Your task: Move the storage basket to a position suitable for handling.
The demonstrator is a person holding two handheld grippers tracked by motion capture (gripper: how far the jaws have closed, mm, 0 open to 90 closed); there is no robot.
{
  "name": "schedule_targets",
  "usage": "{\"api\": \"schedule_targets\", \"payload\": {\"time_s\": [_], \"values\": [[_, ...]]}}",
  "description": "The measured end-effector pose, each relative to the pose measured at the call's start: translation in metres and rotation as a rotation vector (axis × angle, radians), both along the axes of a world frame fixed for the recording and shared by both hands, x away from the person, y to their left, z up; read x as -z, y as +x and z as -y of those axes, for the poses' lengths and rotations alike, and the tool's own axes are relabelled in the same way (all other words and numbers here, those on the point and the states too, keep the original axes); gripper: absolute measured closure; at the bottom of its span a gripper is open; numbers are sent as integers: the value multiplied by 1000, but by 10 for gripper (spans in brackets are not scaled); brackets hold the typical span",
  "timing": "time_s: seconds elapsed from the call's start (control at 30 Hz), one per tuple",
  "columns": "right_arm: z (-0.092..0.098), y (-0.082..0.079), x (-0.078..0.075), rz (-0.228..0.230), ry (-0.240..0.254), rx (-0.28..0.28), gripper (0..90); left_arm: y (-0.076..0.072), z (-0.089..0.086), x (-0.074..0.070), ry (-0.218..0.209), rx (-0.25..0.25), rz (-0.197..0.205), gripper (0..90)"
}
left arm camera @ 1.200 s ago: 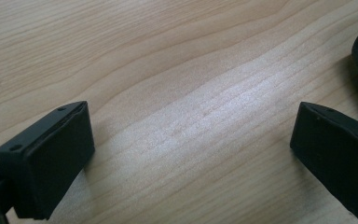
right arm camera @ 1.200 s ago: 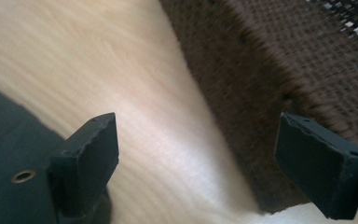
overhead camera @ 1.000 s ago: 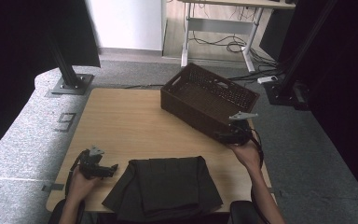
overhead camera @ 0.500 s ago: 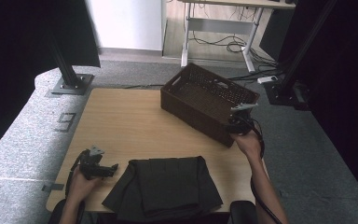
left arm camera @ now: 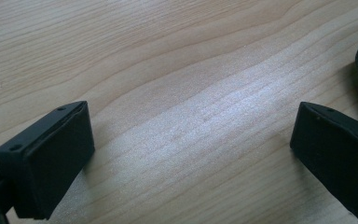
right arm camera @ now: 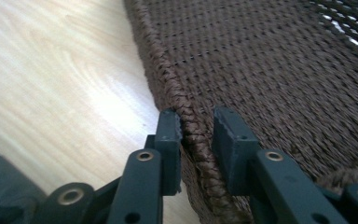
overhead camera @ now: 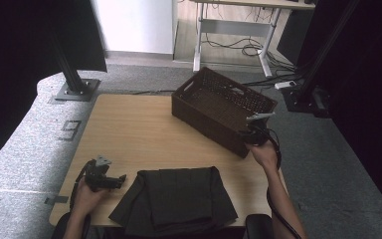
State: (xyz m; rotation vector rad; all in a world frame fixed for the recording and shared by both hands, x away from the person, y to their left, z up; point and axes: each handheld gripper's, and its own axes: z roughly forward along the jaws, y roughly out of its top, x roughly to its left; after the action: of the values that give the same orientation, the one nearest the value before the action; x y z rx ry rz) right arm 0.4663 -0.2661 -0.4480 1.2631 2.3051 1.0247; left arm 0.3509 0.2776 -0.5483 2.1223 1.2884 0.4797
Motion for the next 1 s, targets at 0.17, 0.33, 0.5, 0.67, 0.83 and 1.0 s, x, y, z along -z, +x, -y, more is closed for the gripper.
{"api": "schedule_targets", "payload": {"time_s": [0.17,0.33,0.5,0.67,0.83,1.0], "values": [[-13,-5,1,-1,16,-72,785,0,0,0,0,-1,0,0],[-26,-8,2,-4,43,-122,812,0,0,0,0,-1,0,0],[-36,-12,2,1,43,-140,810,0,0,0,0,-1,0,0],[-46,-18,3,5,41,-174,798,0,0,0,0,-1,0,0],[-56,-23,3,7,35,-204,787,0,0,0,0,-2,0,0],[-67,-27,4,11,36,-235,778,0,0,0,0,-2,0,0]]}}
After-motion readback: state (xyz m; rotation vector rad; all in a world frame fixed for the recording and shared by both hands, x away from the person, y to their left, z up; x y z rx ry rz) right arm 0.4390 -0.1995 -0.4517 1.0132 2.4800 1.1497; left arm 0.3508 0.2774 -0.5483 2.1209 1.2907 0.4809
